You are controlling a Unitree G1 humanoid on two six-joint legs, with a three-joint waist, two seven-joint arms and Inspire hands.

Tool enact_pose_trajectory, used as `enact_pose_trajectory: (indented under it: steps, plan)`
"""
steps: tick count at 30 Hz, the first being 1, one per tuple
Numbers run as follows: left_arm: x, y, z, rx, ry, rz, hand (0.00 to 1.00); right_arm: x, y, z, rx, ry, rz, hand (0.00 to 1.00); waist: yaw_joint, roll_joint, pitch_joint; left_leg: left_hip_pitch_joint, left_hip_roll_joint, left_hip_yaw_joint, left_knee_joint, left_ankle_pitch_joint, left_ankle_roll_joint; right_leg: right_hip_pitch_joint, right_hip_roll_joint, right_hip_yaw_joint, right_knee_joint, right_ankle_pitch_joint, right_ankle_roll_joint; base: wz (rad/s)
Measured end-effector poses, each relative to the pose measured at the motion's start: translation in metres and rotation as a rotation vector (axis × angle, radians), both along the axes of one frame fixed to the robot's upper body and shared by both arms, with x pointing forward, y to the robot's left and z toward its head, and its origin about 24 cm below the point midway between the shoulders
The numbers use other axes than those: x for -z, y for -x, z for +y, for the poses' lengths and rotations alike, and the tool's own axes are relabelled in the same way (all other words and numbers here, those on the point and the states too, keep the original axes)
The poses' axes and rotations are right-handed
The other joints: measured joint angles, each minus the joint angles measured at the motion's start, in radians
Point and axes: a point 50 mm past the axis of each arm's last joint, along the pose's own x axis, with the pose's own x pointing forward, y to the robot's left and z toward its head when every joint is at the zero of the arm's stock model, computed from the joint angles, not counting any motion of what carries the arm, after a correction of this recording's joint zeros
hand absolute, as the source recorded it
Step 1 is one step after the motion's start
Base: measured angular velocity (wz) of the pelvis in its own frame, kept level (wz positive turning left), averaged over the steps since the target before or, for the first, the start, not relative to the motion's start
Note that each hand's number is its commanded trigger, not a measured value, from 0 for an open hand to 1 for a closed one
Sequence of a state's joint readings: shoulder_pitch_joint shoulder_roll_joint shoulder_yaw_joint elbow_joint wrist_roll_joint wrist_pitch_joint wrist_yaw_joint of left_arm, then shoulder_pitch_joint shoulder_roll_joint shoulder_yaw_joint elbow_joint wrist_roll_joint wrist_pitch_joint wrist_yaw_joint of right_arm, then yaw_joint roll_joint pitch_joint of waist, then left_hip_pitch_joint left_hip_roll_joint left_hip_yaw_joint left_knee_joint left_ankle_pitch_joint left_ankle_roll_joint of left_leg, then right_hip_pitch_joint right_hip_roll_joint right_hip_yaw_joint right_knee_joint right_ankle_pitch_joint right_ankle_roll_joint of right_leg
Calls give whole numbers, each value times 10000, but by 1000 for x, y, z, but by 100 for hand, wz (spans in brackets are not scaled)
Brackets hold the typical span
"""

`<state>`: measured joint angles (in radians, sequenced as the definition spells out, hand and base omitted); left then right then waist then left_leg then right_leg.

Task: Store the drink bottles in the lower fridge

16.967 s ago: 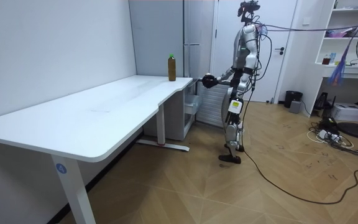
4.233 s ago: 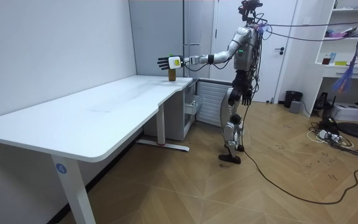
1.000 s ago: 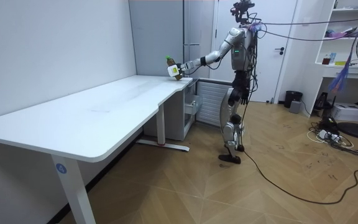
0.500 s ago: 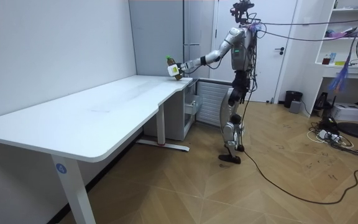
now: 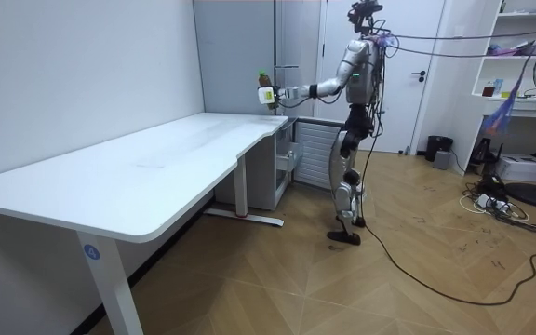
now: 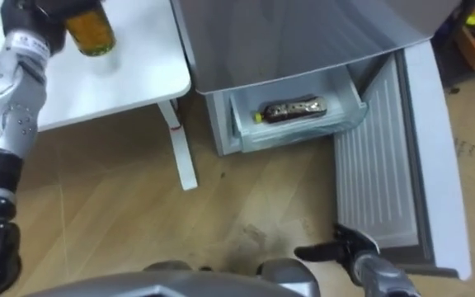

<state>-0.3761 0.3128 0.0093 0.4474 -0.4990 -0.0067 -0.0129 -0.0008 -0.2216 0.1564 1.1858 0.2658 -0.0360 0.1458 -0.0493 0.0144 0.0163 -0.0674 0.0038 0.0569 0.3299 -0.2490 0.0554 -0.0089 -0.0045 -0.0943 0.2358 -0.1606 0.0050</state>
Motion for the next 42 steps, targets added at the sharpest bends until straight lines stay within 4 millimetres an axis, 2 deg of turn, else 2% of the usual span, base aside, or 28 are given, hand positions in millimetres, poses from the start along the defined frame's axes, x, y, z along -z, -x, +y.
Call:
enact_pose_trajectory:
  steps: [4, 7, 12, 14, 20, 23, 28, 30, 33, 36, 38, 40, 42]
  plan:
    - [12, 19, -11, 204, 337, 33, 100, 0, -4, 9, -318, -314, -196, 0, 106, -53, -32, 73, -36, -212, -18, 25, -9, 128, -81, -232, 17, -3, 4, 13]
    - [10, 24, -19, 347, 578, -225, 100, 1, -2, 11, -396, -548, -112, 0, 284, -156, -96, 74, -73, -335, -31, 93, -11, 176, -111, -356, 22, -7, 8, 16]
    - [12, 37, -24, 445, 817, -369, 100, 3, -2, 17, -667, -717, -48, 0, 436, -243, -130, 215, -164, -383, -156, 137, 9, 472, -138, -496, -162, -51, 4, 7]
    - [18, 45, -27, 501, 965, -252, 100, 3, -2, 21, -836, -887, -26, 0, 577, -308, -130, 236, -184, -364, -166, 165, 7, 493, -151, -478, -172, -70, -13, -2]
    - [45, 71, -30, 690, 1191, 664, 100, -1, -14, 26, -1271, -1154, -537, 0, 569, -373, -125, 259, -226, -439, -56, 170, 6, 632, -223, -758, -164, -190, -56, 10]
    - [49, 75, -32, 757, 1293, 816, 100, -7, -27, 30, -1482, -1241, -1146, 0, 566, -390, -122, 81, -257, -654, 90, 169, 5, 576, -245, -989, -172, -210, -58, 22]
    - [48, 78, -41, 1080, 1576, 731, 100, -13, -40, 40, -1773, -1636, -1808, 0, 634, -404, -122, 81, -336, -849, 77, 175, 6, 611, -281, -1026, -145, -263, -34, 13]
    - [49, 82, -46, 1290, 1923, 689, 100, -14, -41, 43, -1895, -1766, -1843, 0, 807, -399, -124, 103, -337, -826, 68, 176, 8, 611, -288, -1029, -149, -264, -31, 0]
    - [57, 94, -55, 1805, 2187, 970, 100, -17, -46, 49, -2361, -1887, -2036, 0, 880, -407, -119, 89, -333, -843, 41, 174, 7, 585, -285, -1035, -149, -263, -31, 0]
    - [66, 102, -61, 2223, 2382, 1370, 100, -28, -61, 63, -3200, -2361, -2723, 0, 880, -394, -109, 99, -323, -849, -5, 173, 4, 586, -280, -1043, -135, -263, -31, 0]
    - [71, 105, -66, 2523, 2430, 1550, 100, -33, -66, 69, -3537, -2589, -3031, 0, 877, -391, -73, 90, -326, -856, -5, 172, 3, 594, -283, -1078, -133, -263, -31, 2]
    - [73, 106, -68, 2735, 2473, 1664, 100, -37, -70, 74, -3773, -2801, -3244, 0, 906, -403, 14, 61, -332, -867, -2, 169, 4, 586, -287, -1104, -105, -264, -30, 2]
    - [74, 107, -68, 2735, 2480, 1714, 100, -38, -71, 75, -3844, -2852, -3263, 0, 907, -419, 26, 7, -334, -872, 20, 165, 6, 578, -286, -1112, -104, -264, -30, 0]
